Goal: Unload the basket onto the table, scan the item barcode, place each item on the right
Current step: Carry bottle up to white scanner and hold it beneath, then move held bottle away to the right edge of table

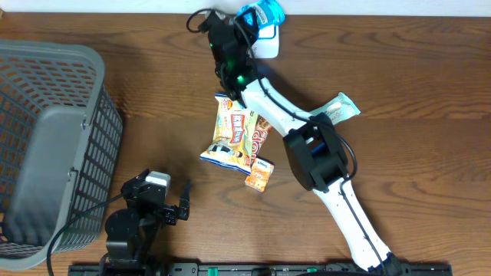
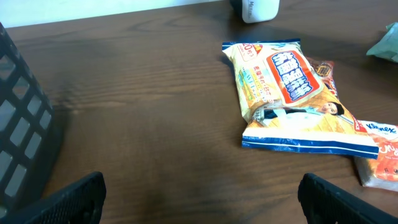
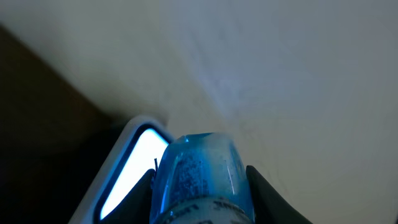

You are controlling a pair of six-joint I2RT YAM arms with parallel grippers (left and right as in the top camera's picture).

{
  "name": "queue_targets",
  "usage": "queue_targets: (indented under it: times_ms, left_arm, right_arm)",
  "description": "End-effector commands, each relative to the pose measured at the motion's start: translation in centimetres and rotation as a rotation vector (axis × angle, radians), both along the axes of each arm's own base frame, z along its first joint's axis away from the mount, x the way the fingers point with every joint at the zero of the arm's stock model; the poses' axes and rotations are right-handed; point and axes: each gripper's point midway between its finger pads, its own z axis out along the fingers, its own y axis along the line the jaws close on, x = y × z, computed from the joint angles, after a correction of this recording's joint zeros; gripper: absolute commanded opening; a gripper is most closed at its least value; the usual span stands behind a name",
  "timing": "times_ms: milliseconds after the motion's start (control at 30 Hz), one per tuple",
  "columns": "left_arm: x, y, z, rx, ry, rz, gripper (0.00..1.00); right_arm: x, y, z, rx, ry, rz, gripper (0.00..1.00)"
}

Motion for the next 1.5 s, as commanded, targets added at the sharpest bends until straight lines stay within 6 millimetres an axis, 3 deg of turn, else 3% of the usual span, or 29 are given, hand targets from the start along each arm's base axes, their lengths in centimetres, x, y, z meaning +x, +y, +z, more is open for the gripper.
queue_targets:
  times_ms: [0,200,433,533,633,733,900,1133,1467]
  left_arm:
    - [-0.2,0.0,-0.9,0.016,0.024,-0.005,0.98]
    - [-0.2,0.0,-0.9,0.016,0.024,-0.004,0.98]
    - [-0.2,0.0,-0.9,0.016,0.024,-0.005,0.98]
    - [-0.2,0.0,-0.9,0.016,0.024,-0.005,0.98]
    - [-0.2,0.0,-0.9,0.016,0.024,-0.005,0.98]
    - [-0.2,0.0,-0.9,0.016,0.024,-0.005,0.98]
    - [-0.2,0.0,-0.9,0.016,0.024,-0.004,0.98]
    - [-0.2,0.0,-0.9,0.015,0.024,-0.005,0.99]
    - [-0.2,0.0,-0.9,0.016,0.024,-0.004,0.98]
  right_arm:
    - [-0.2,-1.4,3.0,-0.073,-0.039,-0.085,0.14]
    - [-0.6,-2.4,5.3,-0.100,-0.061,-0.132,0.13]
    - [-2.1,-5.9,10.8,-0.045,-0.034,-0.207,0.12]
    - [-3.1,-9.2,12.5,0.069,0.012,-0.246,0.13]
    - [-4.1,-13.8,13.0,0.148,0.084,-0.305,0.13]
    - [-4.9,-20.1,13.3,0.220,0.106,-0.435,0.12]
    - [-6.0,-29.6,10.8,0.301,0.170,-0.633,0.11]
    - [-8.3,-39.3,4.7,0.450,0.295,-0.829,0.10]
    - [-12.9,-48.1,-4.9,0.455,0.414,-1.098,0.17]
